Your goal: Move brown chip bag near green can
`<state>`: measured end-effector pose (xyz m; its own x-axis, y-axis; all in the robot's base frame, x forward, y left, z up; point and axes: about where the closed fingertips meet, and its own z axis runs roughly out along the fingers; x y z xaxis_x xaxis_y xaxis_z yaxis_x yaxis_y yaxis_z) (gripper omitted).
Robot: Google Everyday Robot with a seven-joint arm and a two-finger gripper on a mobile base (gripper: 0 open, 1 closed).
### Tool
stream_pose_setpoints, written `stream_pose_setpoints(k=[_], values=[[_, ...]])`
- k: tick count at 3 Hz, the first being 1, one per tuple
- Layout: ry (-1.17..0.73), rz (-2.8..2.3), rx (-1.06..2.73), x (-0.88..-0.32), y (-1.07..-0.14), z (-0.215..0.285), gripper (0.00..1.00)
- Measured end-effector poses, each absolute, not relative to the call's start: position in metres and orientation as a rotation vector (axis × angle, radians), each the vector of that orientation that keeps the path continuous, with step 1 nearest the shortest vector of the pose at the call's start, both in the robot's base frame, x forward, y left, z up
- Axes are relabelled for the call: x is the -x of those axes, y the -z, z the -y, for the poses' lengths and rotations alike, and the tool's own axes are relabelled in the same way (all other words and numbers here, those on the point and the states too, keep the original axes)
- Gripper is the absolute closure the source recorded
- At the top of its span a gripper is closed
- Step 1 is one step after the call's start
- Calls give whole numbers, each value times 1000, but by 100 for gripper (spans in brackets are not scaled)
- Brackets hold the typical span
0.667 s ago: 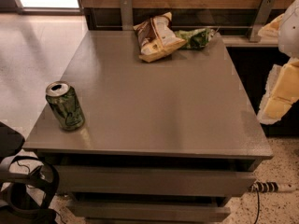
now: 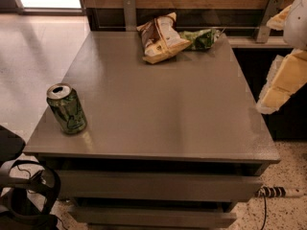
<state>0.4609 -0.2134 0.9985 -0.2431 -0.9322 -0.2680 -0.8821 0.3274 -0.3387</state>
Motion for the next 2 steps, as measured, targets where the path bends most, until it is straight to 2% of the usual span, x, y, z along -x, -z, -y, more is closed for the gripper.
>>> stream_pose_setpoints(k=[2], values=[[109, -2052, 1215, -553, -1030, 207, 0]])
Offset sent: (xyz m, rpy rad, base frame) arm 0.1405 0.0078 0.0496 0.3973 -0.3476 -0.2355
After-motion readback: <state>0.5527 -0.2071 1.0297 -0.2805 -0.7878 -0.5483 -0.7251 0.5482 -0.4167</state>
